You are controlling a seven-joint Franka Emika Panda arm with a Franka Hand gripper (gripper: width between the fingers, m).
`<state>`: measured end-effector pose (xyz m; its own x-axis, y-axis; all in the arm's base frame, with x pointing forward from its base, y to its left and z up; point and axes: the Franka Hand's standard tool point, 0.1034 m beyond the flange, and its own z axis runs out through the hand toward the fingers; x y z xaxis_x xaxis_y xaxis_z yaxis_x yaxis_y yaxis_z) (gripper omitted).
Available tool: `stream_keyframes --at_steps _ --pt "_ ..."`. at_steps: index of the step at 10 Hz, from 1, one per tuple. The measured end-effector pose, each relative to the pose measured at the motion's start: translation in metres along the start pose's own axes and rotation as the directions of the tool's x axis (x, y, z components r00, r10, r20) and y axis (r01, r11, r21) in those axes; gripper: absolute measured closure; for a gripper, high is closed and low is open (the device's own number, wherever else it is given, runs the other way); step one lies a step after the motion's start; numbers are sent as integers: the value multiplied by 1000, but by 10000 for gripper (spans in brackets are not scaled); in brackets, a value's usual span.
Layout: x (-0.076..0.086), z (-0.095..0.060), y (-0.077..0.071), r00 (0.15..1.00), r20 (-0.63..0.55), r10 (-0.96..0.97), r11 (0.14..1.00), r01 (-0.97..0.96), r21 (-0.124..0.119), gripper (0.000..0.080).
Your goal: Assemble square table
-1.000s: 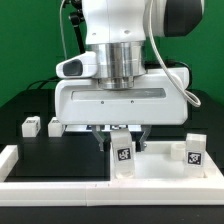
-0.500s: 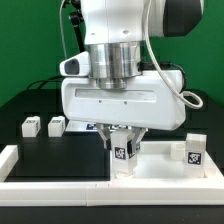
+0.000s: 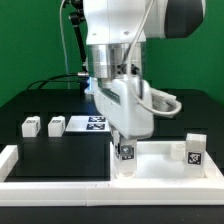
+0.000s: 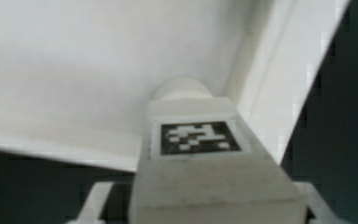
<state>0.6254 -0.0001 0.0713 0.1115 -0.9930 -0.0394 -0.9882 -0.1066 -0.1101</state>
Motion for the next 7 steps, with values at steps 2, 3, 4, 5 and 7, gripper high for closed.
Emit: stream_keyframes --at_steps 2,3,4,5,7 --pt "2 0 2 973 44 228 974 -228 8 509" --pt "2 0 2 970 44 238 971 -239 7 509" --pt "2 0 2 974 43 222 975 -222 8 509" --pt "2 1 2 982 43 184 983 -185 9 509" --pt "-9 -3 -7 994 4 -105 994 105 16 212"
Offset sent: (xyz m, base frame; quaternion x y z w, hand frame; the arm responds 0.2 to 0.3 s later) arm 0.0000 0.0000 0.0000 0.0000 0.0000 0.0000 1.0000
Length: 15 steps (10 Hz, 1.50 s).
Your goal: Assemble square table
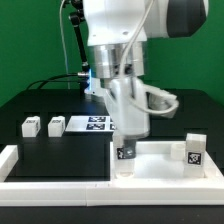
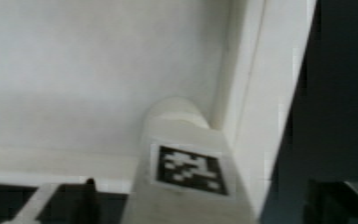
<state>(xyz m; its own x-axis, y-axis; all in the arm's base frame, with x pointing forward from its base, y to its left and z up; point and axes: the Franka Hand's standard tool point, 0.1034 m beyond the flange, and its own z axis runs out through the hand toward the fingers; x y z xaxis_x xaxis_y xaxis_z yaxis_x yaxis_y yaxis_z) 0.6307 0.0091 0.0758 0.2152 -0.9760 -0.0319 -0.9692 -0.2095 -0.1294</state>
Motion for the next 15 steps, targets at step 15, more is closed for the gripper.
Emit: stream_keyframes --at_steps 15 --pt "4 2 2 452 -35 -891 453 891 -26 383"
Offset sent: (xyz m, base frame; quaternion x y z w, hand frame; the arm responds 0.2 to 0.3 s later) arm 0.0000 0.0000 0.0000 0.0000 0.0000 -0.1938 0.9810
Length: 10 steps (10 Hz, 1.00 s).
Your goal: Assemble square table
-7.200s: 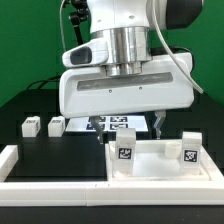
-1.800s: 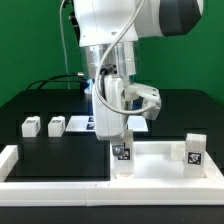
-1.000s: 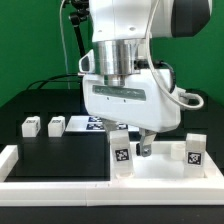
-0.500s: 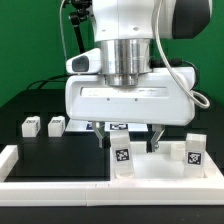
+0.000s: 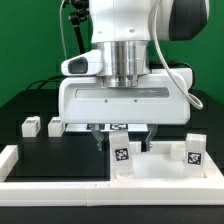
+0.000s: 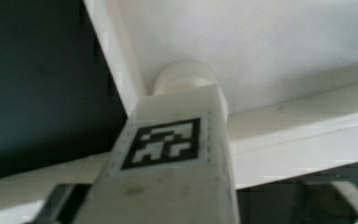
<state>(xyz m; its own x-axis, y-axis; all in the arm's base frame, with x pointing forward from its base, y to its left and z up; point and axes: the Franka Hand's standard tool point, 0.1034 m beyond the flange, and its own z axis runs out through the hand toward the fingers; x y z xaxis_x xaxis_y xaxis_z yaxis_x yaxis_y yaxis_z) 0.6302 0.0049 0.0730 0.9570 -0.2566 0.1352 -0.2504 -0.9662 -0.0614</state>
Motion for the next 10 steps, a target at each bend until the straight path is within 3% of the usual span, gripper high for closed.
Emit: stream_keyframes --at_steps 1,2,6,9,10 --pt "0 0 0 997 1 73 997 -73 1 383" --pt "0 0 1 987 0 158 987 -158 0 511" --pt "0 1 4 908 1 419 908 -419 -3 511" --pt "-2 0 5 634 18 773 634 -772 -42 511" --pt "-4 2 3 405 33 914 406 -912 -51 511"
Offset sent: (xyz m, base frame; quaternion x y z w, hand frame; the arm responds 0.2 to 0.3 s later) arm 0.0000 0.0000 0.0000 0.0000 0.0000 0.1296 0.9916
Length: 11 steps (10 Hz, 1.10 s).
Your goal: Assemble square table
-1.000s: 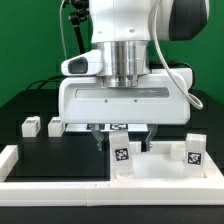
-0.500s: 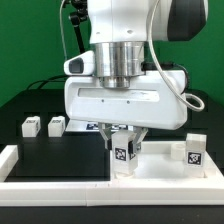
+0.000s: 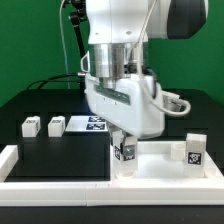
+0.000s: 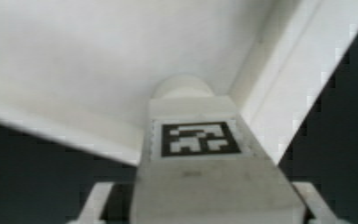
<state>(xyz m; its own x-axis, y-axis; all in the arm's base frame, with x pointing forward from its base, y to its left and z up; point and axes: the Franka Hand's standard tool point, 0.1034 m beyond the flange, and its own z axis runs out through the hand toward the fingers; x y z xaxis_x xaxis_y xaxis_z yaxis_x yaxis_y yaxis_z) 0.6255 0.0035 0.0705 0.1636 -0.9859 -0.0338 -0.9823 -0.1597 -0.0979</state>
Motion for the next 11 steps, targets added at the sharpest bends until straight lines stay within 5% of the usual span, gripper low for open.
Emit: stream_keyframes --at_steps 2,4,5,6,7,8,9,11 --pt "-2 1 -1 956 50 290 957 -290 -3 511" --pt "-2 1 -1 923 55 381 924 -381 -5 509" --pt "-2 2 -1 930 55 364 931 -364 -4 416" --pt "-5 4 1 963 38 267 964 -268 -1 280" --pt "-14 8 4 993 13 114 993 -114 7 280" --pt "-15 6 -1 997 -21 -74 996 75 49 173" --pt "-14 4 -4 951 -48 -304 950 307 54 157" --pt "-13 5 -4 904 -55 -424 903 426 45 151"
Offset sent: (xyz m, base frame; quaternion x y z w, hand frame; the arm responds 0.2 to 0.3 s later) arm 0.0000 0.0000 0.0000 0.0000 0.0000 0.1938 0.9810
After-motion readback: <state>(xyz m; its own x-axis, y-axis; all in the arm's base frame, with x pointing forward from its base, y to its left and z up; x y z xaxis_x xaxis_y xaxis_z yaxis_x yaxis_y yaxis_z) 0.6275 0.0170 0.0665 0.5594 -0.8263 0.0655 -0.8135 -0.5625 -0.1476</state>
